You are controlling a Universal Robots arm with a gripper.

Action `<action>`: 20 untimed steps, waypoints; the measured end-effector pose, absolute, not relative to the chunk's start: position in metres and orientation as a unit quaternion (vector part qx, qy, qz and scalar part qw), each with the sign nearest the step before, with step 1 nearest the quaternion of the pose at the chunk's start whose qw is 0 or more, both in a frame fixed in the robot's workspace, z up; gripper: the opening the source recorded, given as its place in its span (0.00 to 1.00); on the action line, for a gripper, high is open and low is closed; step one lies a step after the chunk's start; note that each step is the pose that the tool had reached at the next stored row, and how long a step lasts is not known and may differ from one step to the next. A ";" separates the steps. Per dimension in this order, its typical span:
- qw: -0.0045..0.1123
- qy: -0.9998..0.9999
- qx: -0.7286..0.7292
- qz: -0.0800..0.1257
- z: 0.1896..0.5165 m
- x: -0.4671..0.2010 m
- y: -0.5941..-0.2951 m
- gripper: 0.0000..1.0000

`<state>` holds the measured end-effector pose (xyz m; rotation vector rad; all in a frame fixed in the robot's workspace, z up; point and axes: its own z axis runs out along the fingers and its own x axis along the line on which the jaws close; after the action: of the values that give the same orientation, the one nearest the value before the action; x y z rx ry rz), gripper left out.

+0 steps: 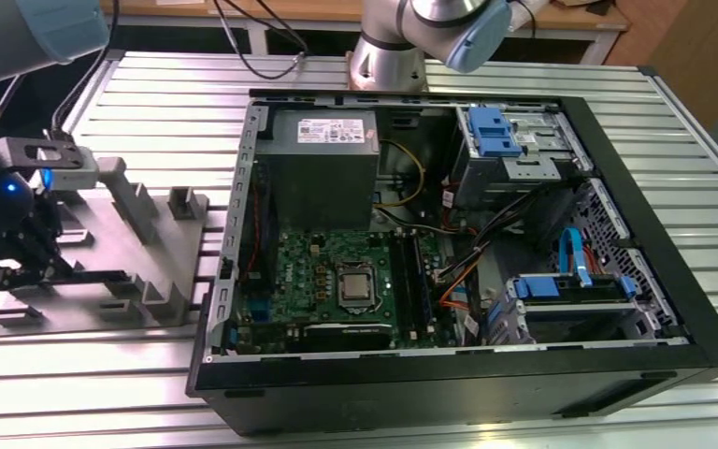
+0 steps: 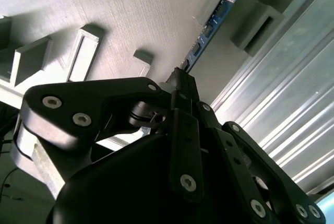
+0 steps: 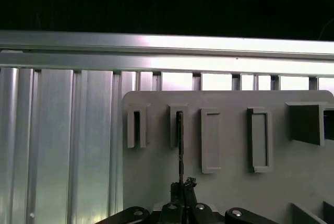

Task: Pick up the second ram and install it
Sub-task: 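Pick up the second ram and move it above second insertion slot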

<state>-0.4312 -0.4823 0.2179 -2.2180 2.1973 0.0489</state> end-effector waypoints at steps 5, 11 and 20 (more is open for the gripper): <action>0.010 0.704 -0.710 0.016 0.231 -0.431 -0.482 0.11; 0.010 0.704 -0.710 0.016 0.249 -0.431 -0.482 0.11; 0.010 0.704 -0.710 0.016 0.283 -0.431 -0.482 0.11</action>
<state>-0.4312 -0.4823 0.2832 -2.2180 2.1972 0.0488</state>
